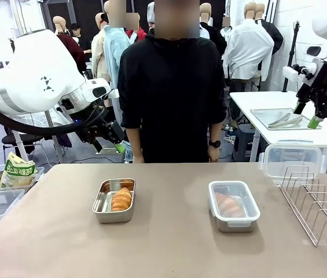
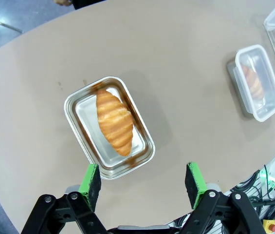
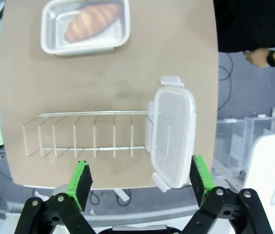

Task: Place the bread in airtight containers.
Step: Pick up one Airtight Container lid and hand it to the human.

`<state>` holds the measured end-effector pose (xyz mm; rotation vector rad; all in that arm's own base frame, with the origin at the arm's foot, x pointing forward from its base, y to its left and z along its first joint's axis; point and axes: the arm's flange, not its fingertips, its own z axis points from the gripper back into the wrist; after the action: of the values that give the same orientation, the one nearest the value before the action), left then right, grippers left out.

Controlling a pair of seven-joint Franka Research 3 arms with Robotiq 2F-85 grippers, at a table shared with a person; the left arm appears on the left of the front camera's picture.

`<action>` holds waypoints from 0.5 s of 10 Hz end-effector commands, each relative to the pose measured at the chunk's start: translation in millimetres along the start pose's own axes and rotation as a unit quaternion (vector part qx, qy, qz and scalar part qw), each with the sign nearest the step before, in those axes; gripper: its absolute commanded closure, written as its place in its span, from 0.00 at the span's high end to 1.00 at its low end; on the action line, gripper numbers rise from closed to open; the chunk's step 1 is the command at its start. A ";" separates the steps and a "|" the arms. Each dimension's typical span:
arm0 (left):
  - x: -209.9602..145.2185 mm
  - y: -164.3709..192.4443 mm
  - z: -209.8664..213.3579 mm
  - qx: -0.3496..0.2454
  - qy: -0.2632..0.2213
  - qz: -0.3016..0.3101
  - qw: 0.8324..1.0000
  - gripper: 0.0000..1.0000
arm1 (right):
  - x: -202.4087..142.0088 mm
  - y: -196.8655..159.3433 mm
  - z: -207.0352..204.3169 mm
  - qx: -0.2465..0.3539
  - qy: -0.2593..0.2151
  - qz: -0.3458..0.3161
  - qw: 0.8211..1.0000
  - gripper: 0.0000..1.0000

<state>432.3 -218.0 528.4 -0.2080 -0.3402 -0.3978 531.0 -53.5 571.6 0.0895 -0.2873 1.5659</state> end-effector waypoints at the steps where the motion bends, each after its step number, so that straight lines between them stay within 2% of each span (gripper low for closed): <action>1: -1.4 0.6 0.9 0.005 0.000 0.002 1.000 0.90 | -10.3 -38.2 -17.0 0.002 0.026 0.024 0.999 1.00; 3: -1.4 0.6 0.9 0.005 0.000 0.002 1.000 0.90 | -19.0 -64.1 -37.4 0.007 0.033 0.020 0.999 1.00; 5: -1.4 0.6 0.9 0.005 0.000 0.002 1.000 0.90 | -21.6 -82.9 -53.1 0.041 0.045 0.006 0.998 1.00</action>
<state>432.3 -218.0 528.4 -0.2080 -0.3401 -0.3978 609.3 -63.4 516.9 0.0791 -0.2165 1.5952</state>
